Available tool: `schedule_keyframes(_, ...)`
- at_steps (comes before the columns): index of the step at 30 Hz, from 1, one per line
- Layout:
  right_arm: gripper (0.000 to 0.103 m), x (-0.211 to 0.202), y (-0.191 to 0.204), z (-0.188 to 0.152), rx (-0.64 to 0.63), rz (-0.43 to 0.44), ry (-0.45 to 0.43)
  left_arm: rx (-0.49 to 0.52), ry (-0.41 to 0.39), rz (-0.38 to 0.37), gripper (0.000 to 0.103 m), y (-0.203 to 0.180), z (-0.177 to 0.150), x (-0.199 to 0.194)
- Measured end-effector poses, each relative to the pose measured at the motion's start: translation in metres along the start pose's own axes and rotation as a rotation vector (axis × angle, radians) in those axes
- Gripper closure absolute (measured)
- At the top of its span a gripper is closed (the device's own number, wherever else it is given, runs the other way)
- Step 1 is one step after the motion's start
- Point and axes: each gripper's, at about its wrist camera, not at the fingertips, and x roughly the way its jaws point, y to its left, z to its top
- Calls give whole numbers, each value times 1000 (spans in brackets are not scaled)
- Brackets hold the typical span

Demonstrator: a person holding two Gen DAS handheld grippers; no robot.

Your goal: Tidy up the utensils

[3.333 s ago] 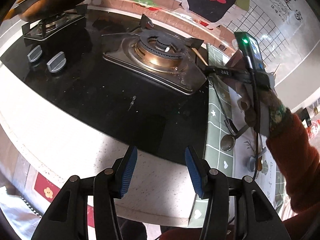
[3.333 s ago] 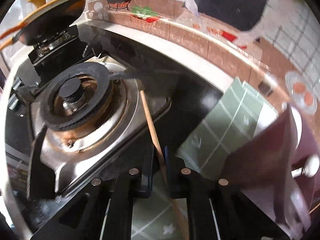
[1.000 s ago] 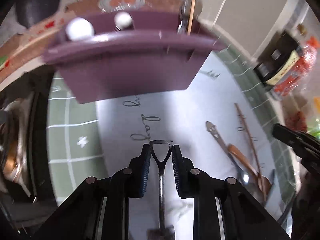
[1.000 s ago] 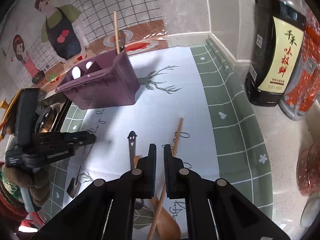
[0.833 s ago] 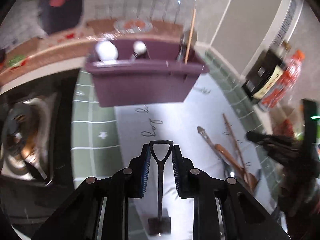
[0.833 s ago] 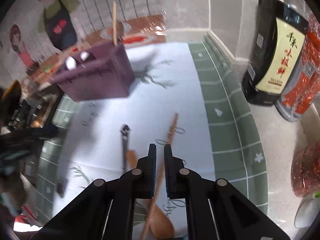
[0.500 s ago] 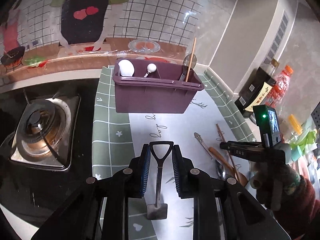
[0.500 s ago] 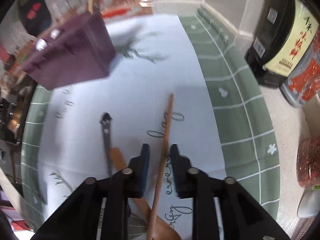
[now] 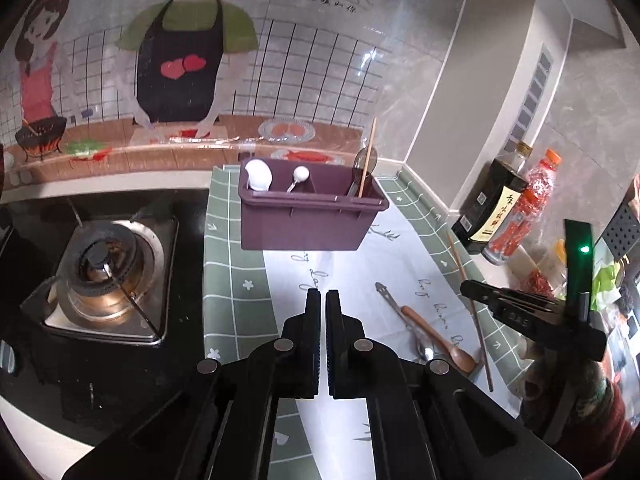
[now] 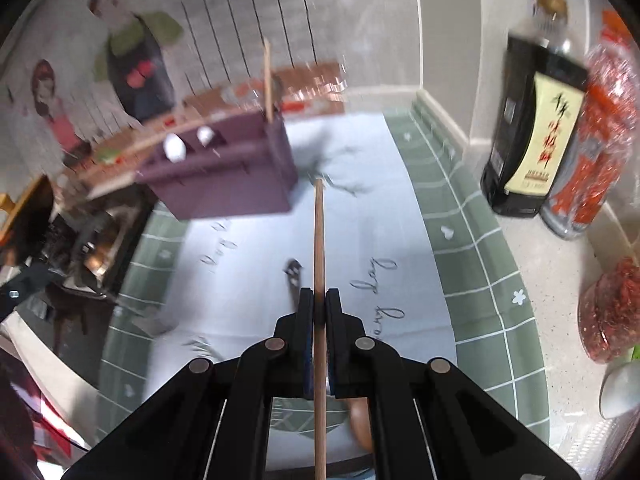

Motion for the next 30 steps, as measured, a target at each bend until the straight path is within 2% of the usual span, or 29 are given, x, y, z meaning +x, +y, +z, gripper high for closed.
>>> schedule_keyframes(6, 98, -10, 8, 6, -11, 10, -26, -6, -14, 28, 101, 6, 6, -4)
schedule_keyframes(12, 98, -5, -6, 8, 11, 6, -3, -119, 150, 11, 99, 38, -3, 40)
schedule_keyframes(15, 98, 2, -13, 6, 21, 0, 22, -122, 214, -19, 95, 42, -10, 65)
schedule_keyframes(16, 98, 6, -16, 5, 22, -5, 34, -107, 228, -23, 90, 41, -9, 71)
schedule_keyframes(19, 98, 14, -21, 2, 27, -9, 61, -92, 298, -54, 65, 40, -3, 98)
schedule_keyframes(20, 98, 15, -22, 1, 28, -9, 66, -107, 329, -55, 61, 41, -3, 106)
schedule_keyframes(22, 98, 17, -24, 0, 26, -15, 76, -132, 400, -16, 61, 40, -6, 122)
schedule_keyframes(24, 98, 17, -26, -1, 18, -26, 76, -102, 390, 26, 60, 34, -10, 123)
schedule_keyframes(25, 98, 17, -28, -2, 17, -28, 78, -54, 368, 42, 59, 27, -13, 121)
schedule_keyframes(30, 98, 21, -36, -4, 33, -37, 96, 135, 365, 27, 55, 2, -24, 122)
